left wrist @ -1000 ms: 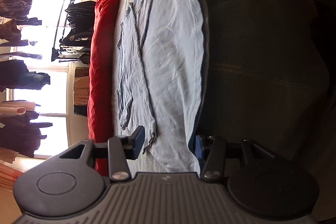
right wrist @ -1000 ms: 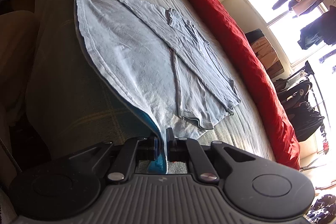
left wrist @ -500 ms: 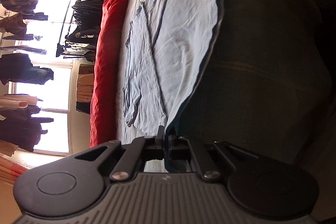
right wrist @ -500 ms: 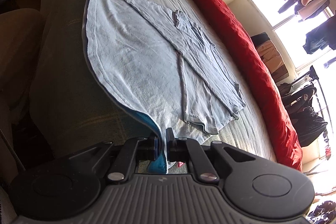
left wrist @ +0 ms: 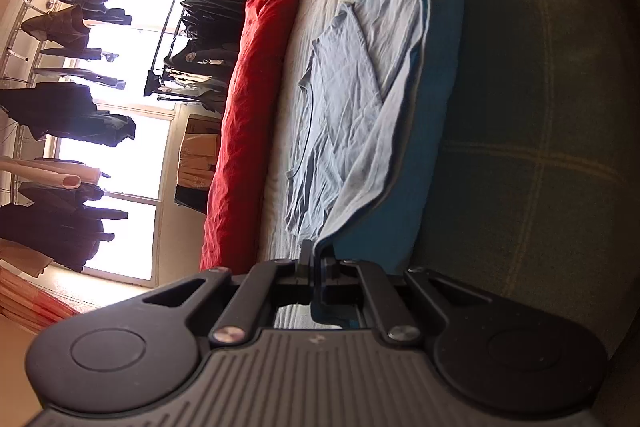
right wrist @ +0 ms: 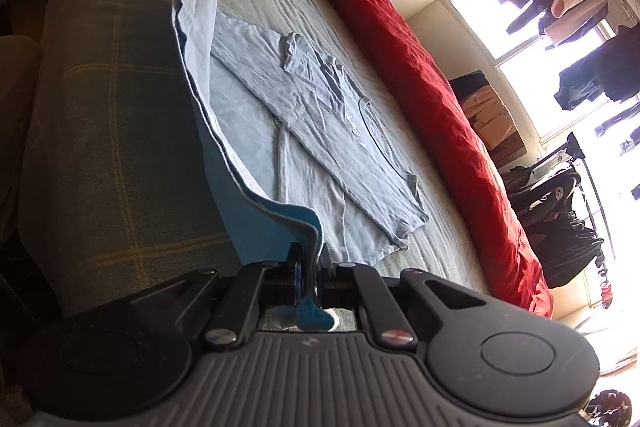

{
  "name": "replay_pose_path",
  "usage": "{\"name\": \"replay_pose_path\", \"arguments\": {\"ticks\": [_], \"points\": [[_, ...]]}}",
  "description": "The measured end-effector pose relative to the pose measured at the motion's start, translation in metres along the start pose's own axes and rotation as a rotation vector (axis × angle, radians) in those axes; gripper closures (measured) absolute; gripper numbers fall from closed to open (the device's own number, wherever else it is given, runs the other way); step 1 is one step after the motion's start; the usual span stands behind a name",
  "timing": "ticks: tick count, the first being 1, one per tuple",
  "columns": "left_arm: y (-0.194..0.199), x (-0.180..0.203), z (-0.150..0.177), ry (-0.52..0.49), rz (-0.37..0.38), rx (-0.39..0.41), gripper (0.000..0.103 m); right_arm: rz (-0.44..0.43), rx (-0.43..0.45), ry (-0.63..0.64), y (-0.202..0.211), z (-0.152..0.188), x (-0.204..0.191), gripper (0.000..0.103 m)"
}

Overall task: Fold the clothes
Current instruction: 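Lift the hem with both grippers and fold it over toward the collar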

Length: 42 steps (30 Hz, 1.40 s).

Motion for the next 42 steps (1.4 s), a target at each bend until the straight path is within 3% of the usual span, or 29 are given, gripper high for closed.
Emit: {"name": "replay_pose_path", "arguments": {"ticks": [15, 42], "points": [[-0.077, -0.027, -0.006, 0.033, 0.002, -0.011, 0.100, 0.017, -0.014, -0.048, -0.048, -0.009, 0.056, 0.096], [-0.227, -0.035, 0.000, 0.115, 0.046, -0.081, 0.100, 0.058, -0.044, -0.135, -0.178, -0.010, 0.155, 0.096]]}}
Point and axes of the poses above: each gripper's, at about its wrist camera, not at the fingertips, and y roughly against the way its jaws point, x to its right, z to its underside, the point moved 7 cm from there along -y, roughly the way its jaws point, and after that the axes turned 7 degrees about -z, right-handed, at the moved point
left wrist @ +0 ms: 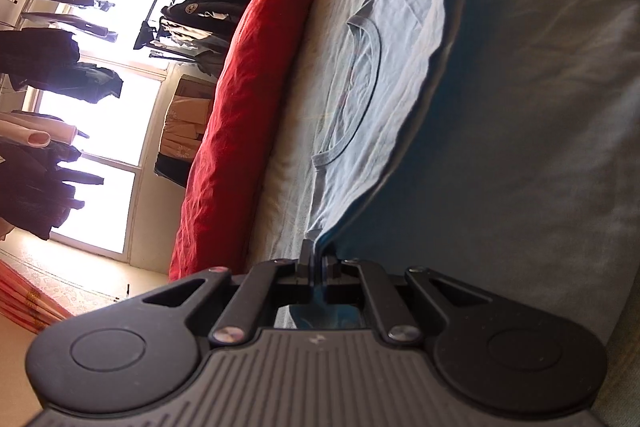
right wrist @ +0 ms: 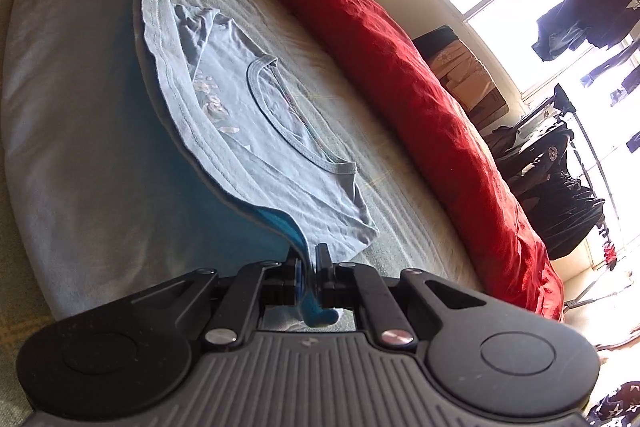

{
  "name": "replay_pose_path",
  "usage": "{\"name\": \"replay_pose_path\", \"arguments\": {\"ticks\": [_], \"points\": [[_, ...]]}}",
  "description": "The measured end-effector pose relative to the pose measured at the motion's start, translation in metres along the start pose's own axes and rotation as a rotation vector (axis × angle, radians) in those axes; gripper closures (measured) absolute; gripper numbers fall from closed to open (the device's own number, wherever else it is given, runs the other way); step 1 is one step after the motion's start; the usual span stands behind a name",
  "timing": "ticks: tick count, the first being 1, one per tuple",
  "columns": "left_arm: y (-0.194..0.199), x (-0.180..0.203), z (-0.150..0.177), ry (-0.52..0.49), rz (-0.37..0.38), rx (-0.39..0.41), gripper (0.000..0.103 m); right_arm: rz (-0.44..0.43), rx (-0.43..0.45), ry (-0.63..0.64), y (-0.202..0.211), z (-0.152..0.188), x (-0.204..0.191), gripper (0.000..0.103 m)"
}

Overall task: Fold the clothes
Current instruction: 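Lift the hem with both grippers and fold it over toward the collar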

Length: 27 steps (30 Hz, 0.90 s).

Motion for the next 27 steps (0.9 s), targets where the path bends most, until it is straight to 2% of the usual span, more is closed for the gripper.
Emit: {"name": "replay_pose_path", "arguments": {"ticks": [9, 15, 19, 25, 27], "points": [[-0.043, -0.018, -0.001, 0.053, -0.004, -0.037, 0.100, 0.003, -0.009, -0.060, -0.042, -0.014, 0.034, 0.096], [-0.074, -0.017, -0.004, 0.033, 0.030, -0.049, 0.100, -0.018, -0.031, -0.106, -0.068, -0.016, 0.051, 0.096], [-0.093, -0.012, -0.006, 0.027, 0.048, -0.063, 0.098, -0.052, -0.061, -0.132, -0.091, -0.014, 0.054, 0.096], [-0.115, -0.002, -0.007, 0.070, 0.080, -0.089, 0.098, -0.091, -0.095, -0.149, -0.114, -0.006, 0.048, 0.096], [-0.118, 0.003, -0.006, 0.073, 0.093, -0.100, 0.092, -0.095, -0.090, -0.159, -0.114, -0.006, 0.050, 0.095]]}}
Point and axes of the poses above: each gripper's, at about its wrist camera, not at the fingertips, and y roughly against the way its jaws point, x to its right, z to its underside, the point moved 7 cm from there along -y, roughly the way its jaws point, and after that the axes turned 7 degrees about -z, right-handed, at the moved point
